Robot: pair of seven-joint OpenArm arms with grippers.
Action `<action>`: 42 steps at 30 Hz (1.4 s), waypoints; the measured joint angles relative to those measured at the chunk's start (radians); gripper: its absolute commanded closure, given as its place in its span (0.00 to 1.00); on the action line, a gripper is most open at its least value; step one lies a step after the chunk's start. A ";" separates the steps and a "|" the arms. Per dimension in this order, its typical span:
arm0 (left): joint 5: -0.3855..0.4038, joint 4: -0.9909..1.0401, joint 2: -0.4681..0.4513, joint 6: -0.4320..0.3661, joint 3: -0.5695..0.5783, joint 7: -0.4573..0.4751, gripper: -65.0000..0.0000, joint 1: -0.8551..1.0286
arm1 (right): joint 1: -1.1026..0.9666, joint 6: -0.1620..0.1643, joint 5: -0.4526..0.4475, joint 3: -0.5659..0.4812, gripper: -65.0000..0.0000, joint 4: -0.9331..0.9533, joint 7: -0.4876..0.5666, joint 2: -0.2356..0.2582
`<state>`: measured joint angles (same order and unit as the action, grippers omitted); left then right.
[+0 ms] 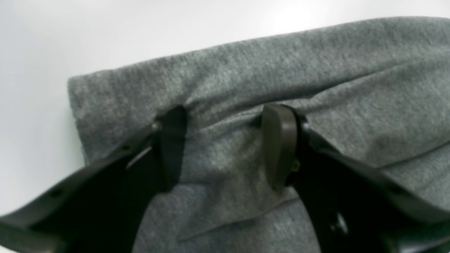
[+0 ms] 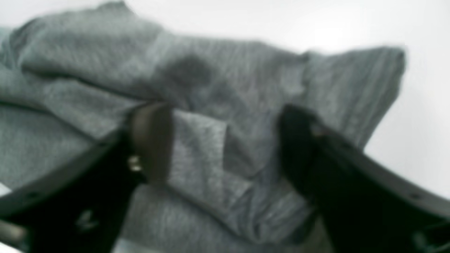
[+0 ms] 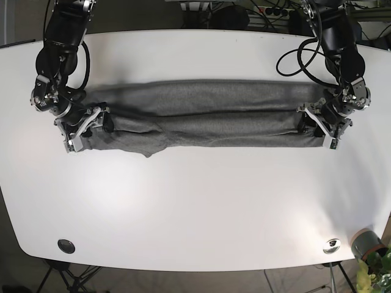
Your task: Fold the T-shirt properly
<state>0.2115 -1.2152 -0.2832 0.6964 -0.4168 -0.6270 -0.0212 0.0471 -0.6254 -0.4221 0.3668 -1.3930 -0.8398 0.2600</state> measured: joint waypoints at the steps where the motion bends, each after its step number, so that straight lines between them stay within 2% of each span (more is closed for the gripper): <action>1: 0.000 0.000 0.000 0.000 0.000 0.000 0.50 0.000 | -0.003 0.000 0.000 0.000 0.48 -0.007 -0.002 -0.005; 5: 0.000 0.000 0.000 0.000 0.000 0.000 0.50 0.001 | -0.011 -0.001 0.000 0.000 0.57 -0.050 -0.001 -0.031; 13: 0.003 0.000 0.000 0.000 0.000 0.000 0.50 0.002 | -0.016 0.001 0.001 -0.001 0.97 -0.082 -0.002 -0.038; 24: 0.003 0.001 -0.008 0.001 0.001 -0.001 0.50 0.002 | -0.034 0.001 -0.002 0.001 0.97 -0.090 -0.031 -0.039; 29: 0.004 0.001 -0.008 0.001 0.001 -0.002 0.50 0.002 | -0.096 0.002 -0.001 0.008 0.97 -0.195 -0.042 -0.043; 35: 0.005 0.002 -0.009 0.001 0.001 -0.004 0.50 0.002 | -0.151 0.000 -0.003 0.055 0.97 -0.351 -0.105 -0.097; 42: 0.007 0.002 -0.008 0.001 0.001 -0.003 0.50 0.002 | -0.231 0.004 -0.001 0.099 0.97 -0.446 -0.140 -0.113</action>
<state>0.2184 -1.2133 -0.2916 0.6971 -0.4160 -0.6304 -0.0193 -0.1841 -0.6212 -0.4232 0.4656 -1.8393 -0.9802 0.1467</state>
